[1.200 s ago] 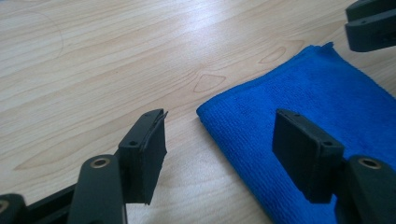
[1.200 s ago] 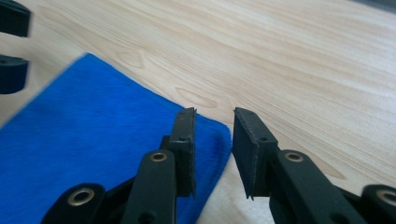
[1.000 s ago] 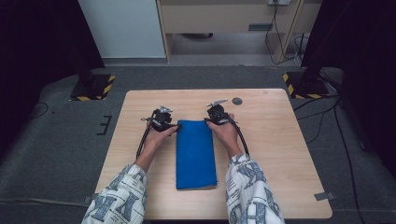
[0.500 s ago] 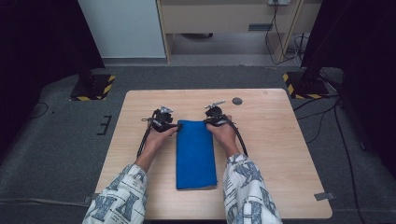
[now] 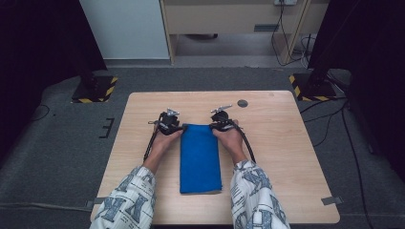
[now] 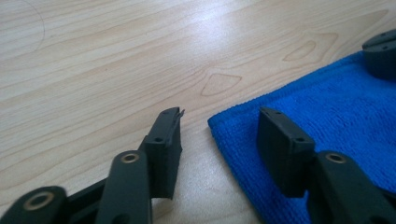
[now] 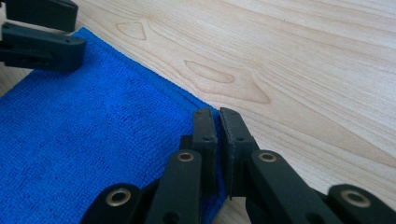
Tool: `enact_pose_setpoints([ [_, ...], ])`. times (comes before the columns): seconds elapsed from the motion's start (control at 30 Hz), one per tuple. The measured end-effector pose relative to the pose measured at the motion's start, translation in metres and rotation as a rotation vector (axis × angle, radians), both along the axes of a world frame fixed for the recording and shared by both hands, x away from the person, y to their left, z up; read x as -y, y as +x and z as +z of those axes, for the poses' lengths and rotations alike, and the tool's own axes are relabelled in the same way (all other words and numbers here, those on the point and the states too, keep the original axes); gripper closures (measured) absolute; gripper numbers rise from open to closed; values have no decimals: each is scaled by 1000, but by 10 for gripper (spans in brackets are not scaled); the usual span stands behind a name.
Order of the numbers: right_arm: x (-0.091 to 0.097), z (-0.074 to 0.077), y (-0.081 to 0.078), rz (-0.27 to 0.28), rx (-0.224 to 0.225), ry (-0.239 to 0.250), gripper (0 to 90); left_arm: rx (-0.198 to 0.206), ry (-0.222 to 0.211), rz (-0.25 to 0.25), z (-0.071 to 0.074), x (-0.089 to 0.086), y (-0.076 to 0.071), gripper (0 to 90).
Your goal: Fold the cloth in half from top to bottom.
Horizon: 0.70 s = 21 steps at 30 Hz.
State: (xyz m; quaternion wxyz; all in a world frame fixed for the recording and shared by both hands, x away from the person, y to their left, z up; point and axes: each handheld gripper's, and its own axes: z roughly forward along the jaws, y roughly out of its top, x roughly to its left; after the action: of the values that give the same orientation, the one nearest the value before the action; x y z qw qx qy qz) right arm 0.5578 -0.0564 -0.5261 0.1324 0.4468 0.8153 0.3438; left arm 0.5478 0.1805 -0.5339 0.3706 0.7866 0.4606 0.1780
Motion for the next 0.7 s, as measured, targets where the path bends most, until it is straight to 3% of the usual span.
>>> enact_pose_setpoints([
  [0.13, 2, 1, -1, -1, -8, 15, 868, 1, 3, -16, 0, 4, 0, 603],
  [0.37, 7, 8, -6, -8, 3, 50, 870, -22, -26, -45, 5, 9, -3, 843],
  [0.7, 16, 31, -13, -25, 56, 111, 871, 30, -57, -51, 26, 14, -10, 870],
])
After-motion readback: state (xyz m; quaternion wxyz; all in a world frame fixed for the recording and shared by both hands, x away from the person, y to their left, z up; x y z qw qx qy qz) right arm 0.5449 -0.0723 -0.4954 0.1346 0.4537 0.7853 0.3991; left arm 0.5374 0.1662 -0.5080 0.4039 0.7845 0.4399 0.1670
